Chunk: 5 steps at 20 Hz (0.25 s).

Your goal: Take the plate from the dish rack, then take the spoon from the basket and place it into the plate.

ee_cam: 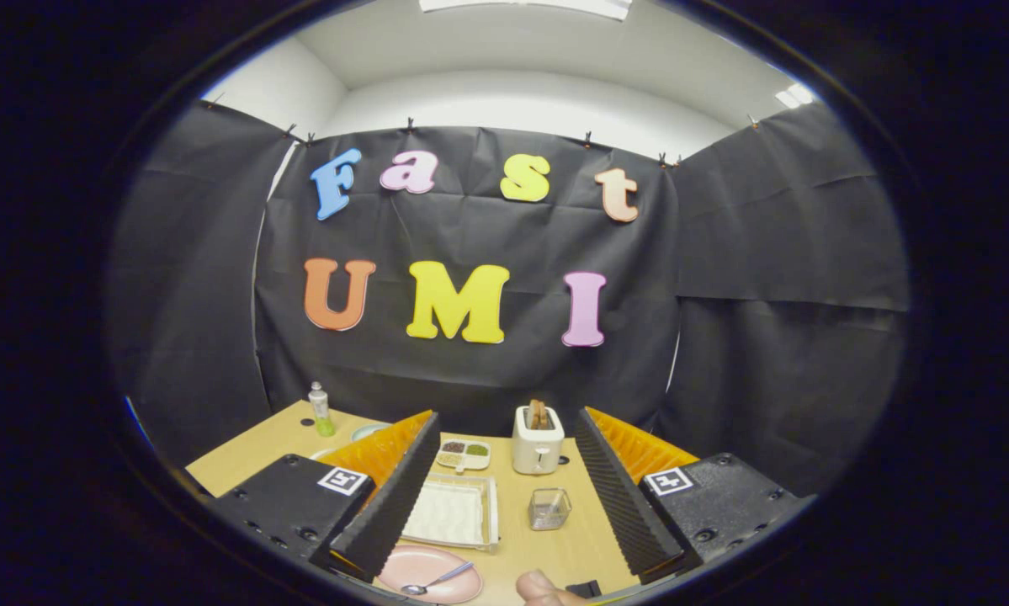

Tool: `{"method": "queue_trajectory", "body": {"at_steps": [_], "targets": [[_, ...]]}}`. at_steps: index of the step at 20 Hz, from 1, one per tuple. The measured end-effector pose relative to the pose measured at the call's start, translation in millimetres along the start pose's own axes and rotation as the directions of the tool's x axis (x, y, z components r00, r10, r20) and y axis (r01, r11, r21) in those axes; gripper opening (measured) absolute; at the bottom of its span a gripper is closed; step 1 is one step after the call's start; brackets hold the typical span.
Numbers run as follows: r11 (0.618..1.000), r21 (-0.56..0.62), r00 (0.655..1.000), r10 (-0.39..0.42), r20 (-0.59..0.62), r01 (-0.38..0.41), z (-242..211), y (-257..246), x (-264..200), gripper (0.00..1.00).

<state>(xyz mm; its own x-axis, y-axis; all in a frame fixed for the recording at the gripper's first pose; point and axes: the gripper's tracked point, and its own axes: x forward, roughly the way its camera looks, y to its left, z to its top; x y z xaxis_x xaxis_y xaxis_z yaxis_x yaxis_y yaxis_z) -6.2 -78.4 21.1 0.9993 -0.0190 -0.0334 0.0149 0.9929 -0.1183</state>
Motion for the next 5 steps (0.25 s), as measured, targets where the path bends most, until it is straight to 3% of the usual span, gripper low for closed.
{"method": "queue_trajectory", "body": {"at_steps": [5], "targets": [[1.000,0.003,1.000,0.015,0.027,-0.015,5.6,9.7,-9.2,1.00]]}}
